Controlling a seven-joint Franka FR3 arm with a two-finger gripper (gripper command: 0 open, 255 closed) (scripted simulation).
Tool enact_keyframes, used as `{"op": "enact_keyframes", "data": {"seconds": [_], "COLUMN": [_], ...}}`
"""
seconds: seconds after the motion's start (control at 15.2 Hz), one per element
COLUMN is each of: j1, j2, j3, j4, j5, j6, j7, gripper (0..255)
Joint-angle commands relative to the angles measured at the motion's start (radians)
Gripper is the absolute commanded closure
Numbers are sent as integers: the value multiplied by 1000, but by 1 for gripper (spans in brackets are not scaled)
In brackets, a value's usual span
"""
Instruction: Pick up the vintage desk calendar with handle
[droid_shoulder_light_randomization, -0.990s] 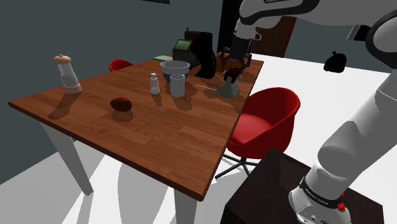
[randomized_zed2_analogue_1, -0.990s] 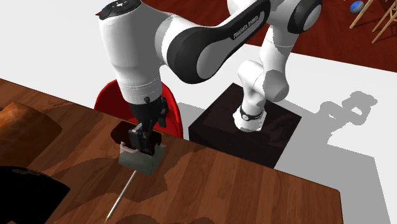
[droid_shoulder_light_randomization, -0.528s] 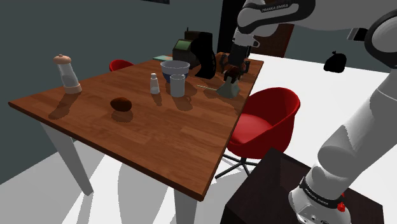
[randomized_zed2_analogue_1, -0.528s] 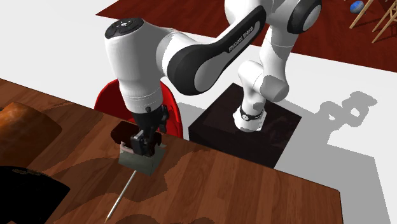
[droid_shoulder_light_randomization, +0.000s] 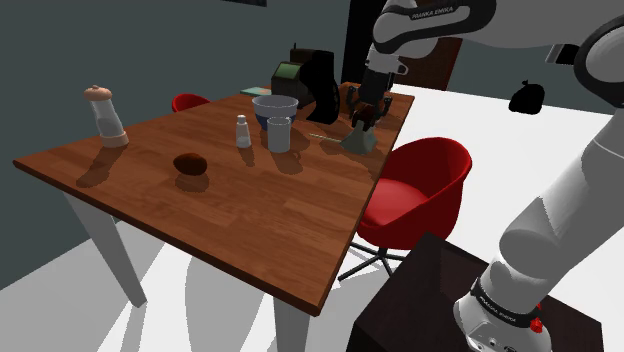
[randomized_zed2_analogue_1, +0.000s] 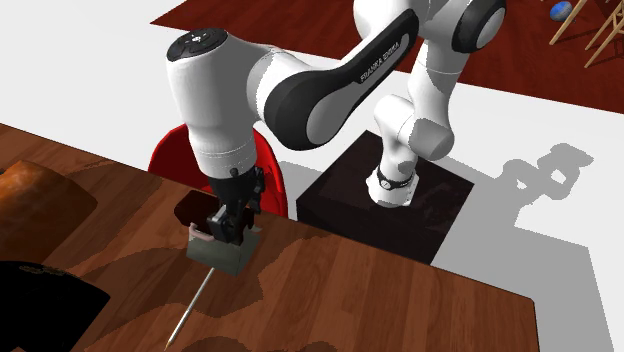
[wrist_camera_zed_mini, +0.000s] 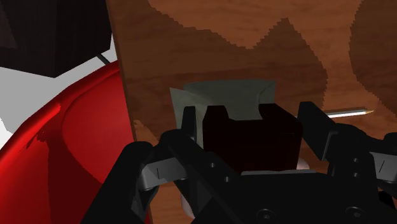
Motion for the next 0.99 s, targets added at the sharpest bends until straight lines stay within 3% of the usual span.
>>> {"op": "enact_keyframes", "data": {"seconds": [0.0,0.92], "j1": [-1,-2], "j2": [2,19], "j3": [-1,-3], "j4": [-1,196], "j5": [-1,-6], "j6": [1,-177], "j7": [0,18], "gripper": [255,255]}}
